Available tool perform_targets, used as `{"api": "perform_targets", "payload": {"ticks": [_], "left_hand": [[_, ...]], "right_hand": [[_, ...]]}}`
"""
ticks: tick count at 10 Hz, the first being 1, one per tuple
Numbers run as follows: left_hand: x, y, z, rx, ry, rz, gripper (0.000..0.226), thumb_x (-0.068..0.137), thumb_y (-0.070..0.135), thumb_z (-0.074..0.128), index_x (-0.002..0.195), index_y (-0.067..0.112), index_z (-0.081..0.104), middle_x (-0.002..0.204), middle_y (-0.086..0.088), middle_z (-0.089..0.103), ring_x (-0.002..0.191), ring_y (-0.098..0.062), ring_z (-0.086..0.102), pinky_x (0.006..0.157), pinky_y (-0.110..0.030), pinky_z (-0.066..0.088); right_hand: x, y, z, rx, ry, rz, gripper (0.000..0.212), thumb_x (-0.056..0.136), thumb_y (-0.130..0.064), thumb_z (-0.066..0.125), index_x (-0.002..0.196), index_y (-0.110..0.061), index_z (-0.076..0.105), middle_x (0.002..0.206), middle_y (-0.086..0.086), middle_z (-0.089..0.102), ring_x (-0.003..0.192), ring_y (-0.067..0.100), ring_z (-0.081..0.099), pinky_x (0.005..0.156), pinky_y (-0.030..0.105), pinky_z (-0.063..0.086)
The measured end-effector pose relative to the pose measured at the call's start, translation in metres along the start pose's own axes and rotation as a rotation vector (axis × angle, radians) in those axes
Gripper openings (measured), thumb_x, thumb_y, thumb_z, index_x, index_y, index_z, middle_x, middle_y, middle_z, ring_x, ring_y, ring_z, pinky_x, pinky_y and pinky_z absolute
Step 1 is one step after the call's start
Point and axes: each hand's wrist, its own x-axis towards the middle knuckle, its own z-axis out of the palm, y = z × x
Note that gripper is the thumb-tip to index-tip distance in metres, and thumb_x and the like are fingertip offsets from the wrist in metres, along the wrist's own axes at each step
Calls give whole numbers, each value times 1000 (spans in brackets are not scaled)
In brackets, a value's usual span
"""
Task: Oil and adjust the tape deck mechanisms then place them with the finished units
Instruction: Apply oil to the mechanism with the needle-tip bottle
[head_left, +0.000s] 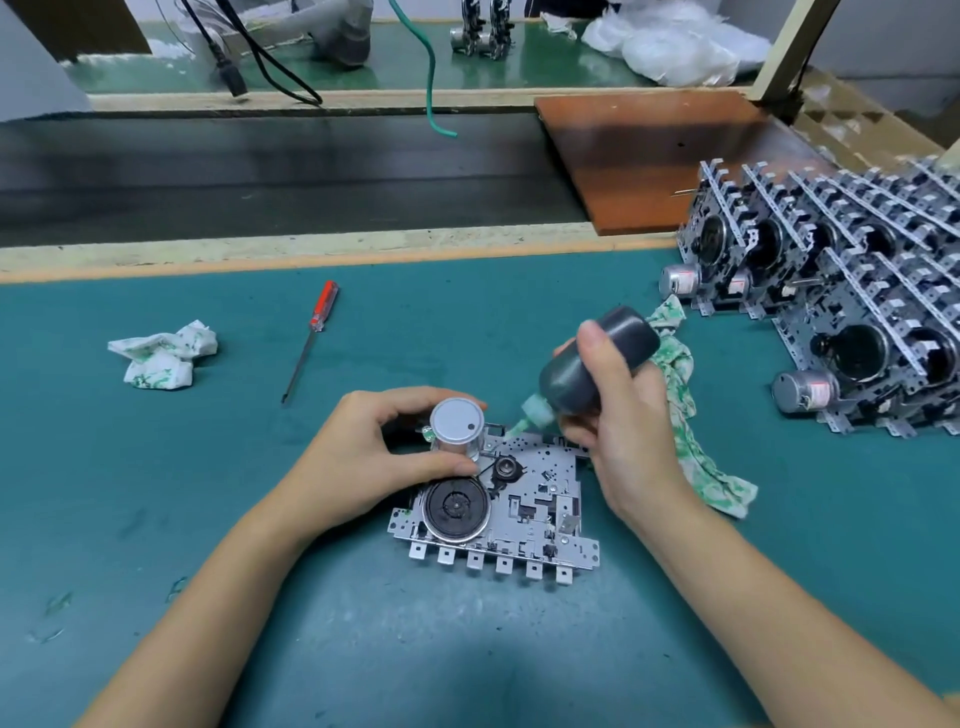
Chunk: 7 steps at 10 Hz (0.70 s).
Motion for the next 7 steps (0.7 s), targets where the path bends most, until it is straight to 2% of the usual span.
{"api": "perform_targets", "payload": {"ticks": [3,7], "left_hand": [[1,0,-1,-5,2,-19,39,59,24,78,97,26,71,95,11,74,86,5,65,79,-7,45],[0,1,-1,3,1,-31,39,59,25,78,98,26,71,94,11,74,85,4,65,79,-8,45]], "right_hand": [[-1,6,1,-166,-30,-110,26,79,-38,61,64,-22,47,50,-14,43,43,1,44,38,13,33],[-1,7,1,-185,-41,-132,23,79,-38,61,70,-20,50,52,-16,47,46,-1,47,39,12,35]]}}
